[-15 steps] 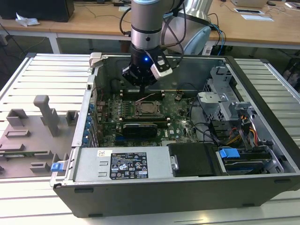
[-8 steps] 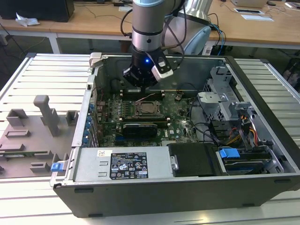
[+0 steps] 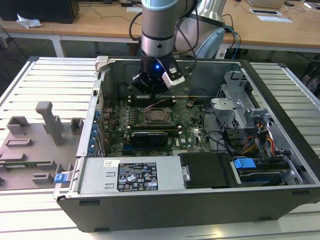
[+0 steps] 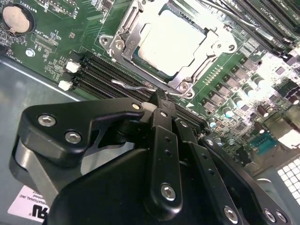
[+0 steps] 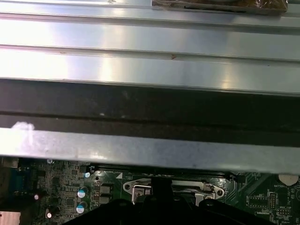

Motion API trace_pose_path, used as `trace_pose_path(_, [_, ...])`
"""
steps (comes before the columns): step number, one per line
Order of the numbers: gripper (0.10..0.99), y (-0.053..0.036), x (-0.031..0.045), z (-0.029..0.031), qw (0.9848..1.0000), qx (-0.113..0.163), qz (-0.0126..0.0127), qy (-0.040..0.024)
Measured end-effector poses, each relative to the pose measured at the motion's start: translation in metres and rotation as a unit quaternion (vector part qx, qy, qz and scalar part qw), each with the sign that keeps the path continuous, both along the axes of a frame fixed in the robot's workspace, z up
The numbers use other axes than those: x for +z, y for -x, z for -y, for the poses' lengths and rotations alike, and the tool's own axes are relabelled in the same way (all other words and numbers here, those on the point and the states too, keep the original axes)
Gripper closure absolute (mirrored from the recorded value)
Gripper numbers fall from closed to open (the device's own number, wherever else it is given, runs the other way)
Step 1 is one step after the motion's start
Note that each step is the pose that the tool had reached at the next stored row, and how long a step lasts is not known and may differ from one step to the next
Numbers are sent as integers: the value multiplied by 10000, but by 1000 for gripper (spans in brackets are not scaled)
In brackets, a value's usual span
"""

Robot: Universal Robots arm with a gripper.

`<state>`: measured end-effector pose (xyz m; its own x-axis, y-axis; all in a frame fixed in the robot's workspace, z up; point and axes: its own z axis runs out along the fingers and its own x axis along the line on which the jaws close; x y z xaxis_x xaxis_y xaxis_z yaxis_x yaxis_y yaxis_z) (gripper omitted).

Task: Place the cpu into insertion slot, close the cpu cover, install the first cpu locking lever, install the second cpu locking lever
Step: 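Install the first cpu locking lever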

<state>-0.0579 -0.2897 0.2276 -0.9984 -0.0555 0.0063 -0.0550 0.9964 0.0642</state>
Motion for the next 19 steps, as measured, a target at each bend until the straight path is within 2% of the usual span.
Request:
trace_pose_path(8, [980,-39,-61,-67,10000,0,-6,-2])
trace_pose_path(19, [980,-156,-112,-69,10000,0,-17,-2])
